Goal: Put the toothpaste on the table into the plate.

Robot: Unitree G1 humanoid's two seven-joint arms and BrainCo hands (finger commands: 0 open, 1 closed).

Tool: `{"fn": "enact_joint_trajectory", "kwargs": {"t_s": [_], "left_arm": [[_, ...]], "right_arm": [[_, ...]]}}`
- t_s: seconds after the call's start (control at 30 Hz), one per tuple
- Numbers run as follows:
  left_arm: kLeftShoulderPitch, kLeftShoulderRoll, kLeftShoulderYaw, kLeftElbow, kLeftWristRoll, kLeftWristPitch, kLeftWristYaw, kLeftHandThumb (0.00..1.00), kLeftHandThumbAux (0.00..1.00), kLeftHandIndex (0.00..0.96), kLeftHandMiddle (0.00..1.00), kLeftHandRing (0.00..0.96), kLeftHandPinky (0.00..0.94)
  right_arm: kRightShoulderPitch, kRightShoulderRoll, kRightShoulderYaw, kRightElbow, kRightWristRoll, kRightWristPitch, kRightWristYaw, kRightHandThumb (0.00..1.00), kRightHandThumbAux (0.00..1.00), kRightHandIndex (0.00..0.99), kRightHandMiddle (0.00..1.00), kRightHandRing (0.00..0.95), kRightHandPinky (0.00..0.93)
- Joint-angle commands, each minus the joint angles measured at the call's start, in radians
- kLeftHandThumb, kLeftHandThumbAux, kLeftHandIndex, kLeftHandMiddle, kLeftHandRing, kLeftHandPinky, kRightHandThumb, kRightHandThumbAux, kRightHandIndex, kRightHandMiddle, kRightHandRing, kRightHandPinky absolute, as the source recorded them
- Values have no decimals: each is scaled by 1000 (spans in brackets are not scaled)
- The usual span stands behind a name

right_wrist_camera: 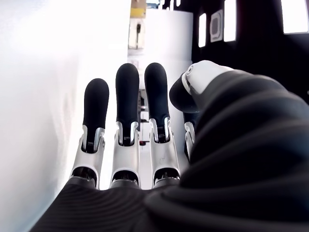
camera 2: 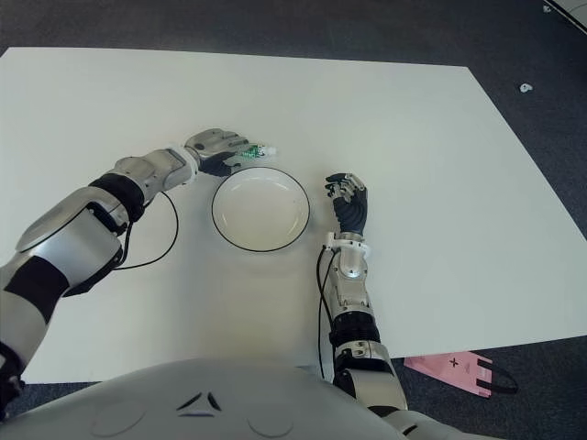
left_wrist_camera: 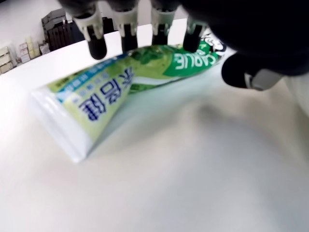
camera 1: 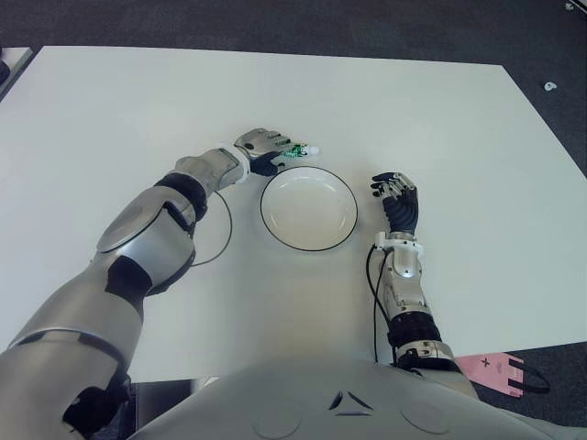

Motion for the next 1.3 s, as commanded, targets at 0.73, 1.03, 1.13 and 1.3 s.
{"fn": "enact_joint_trajectory", "kwargs": {"t_s": [0.73,1.03,1.13,1.3], "left_arm": [[90,-26,39,71,-56,57,-160,579,285,0,0,0,83],[88,-33,139,76,-170,114,-330,653,342,0,0,13,162],[88,-33,198,76,-232,140,-390,697,361,0,0,31,175],[87,-25,270,80,-302,167,-456,726,374,0,0,55,190]], "right_arm": [[102,15,-2,60,-1,88,-11,718,727,428,468,454,463],[113,13,-3,37,4,105,-6,718,726,428,473,459,471],[116,11,-2,31,4,106,-3,719,727,428,470,456,468],[121,9,0,22,3,112,2,718,727,427,466,452,463]]}}
